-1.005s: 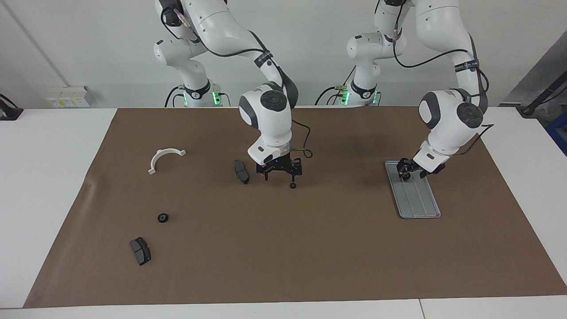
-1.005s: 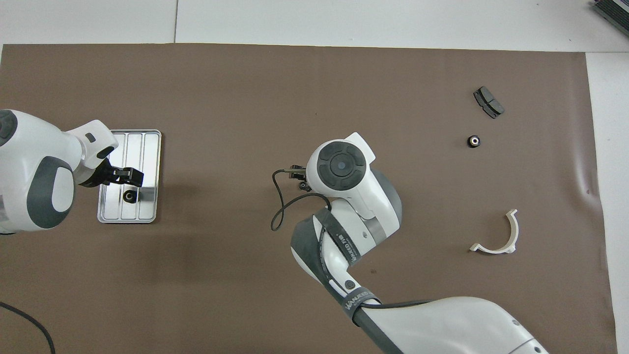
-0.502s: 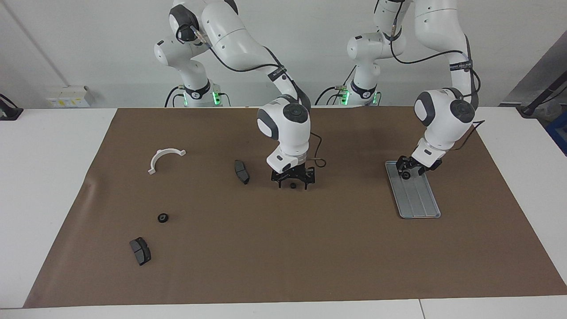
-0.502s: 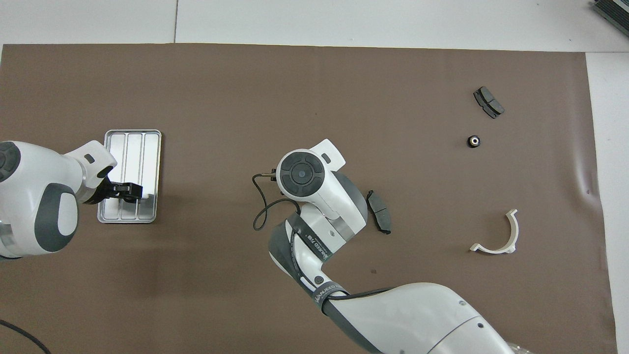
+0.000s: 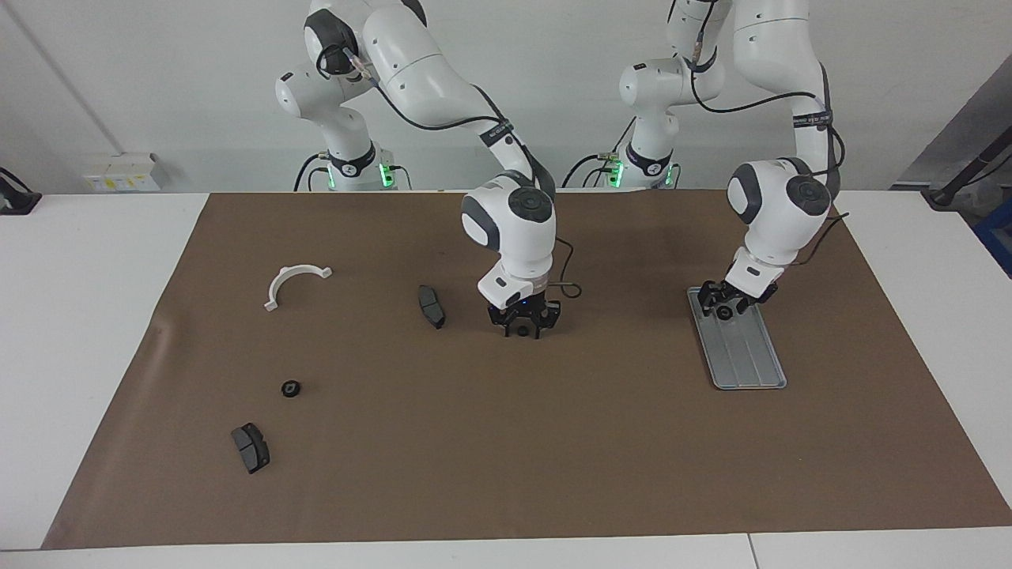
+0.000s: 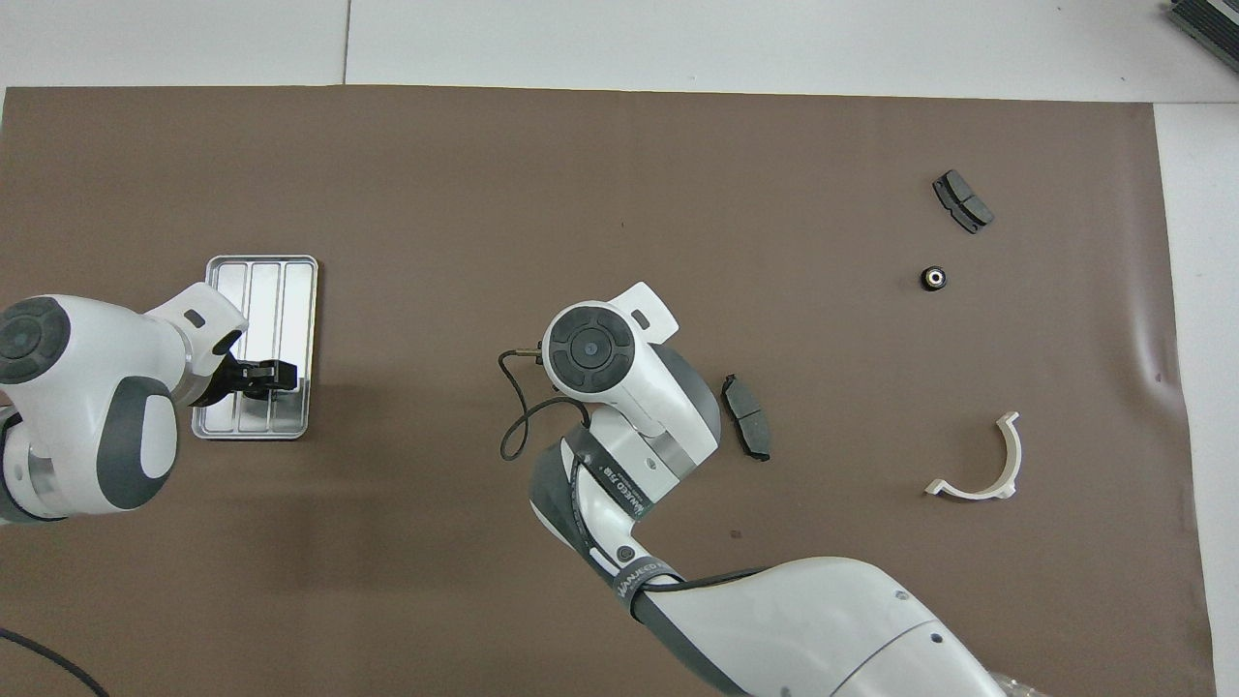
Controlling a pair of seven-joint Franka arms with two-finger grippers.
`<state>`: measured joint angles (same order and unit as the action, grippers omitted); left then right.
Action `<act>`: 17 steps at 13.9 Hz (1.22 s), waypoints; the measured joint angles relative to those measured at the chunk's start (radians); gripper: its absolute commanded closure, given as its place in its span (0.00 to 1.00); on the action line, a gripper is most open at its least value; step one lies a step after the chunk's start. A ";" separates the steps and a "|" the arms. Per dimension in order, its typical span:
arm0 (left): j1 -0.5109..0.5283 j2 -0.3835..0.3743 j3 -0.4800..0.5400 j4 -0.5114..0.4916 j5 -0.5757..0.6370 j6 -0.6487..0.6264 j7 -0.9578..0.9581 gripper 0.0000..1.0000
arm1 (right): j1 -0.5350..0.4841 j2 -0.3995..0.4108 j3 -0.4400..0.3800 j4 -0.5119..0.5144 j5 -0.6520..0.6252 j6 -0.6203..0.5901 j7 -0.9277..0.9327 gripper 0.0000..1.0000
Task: Place bearing gear from tray to pile
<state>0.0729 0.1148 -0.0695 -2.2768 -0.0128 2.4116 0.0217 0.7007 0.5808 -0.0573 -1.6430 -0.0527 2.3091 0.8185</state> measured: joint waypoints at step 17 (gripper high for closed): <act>0.001 -0.003 0.007 -0.017 0.000 0.008 -0.001 0.64 | 0.021 -0.002 0.000 0.001 -0.002 -0.015 0.000 0.41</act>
<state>0.0736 0.1115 -0.0621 -2.2936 -0.0128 2.4194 0.0203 0.7216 0.5791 -0.0578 -1.6425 -0.0550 2.2943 0.8185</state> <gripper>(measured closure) 0.546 0.396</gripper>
